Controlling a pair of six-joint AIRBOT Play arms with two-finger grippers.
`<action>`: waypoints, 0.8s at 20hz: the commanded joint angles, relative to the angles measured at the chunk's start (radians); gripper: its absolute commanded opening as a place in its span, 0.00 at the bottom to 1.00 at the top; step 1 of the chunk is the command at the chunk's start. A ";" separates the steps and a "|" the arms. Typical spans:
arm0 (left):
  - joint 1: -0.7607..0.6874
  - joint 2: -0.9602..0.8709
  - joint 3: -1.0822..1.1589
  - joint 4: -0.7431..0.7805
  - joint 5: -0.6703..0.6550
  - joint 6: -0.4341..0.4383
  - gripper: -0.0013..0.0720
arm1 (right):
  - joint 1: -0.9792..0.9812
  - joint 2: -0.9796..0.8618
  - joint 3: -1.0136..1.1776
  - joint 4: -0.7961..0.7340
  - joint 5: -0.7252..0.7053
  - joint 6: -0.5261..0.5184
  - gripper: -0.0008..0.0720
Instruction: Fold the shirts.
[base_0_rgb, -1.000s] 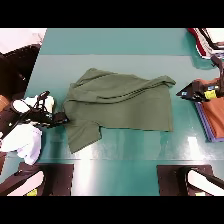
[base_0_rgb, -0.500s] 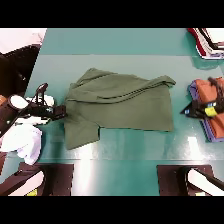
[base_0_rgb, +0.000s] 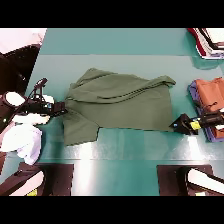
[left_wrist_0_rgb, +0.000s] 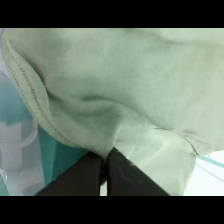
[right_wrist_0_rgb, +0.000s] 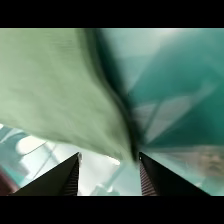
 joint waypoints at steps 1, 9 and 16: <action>0.000 0.001 0.002 -0.003 -0.016 0.006 0.05 | 0.099 -0.066 0.037 0.010 -0.049 -0.004 0.43; 0.000 0.191 0.299 0.034 -0.093 0.017 0.05 | 0.180 0.171 0.295 0.001 -0.008 -0.015 0.03; 0.000 0.303 0.993 0.101 -0.084 -0.002 0.05 | 0.075 0.423 0.919 0.000 -0.041 -0.015 0.03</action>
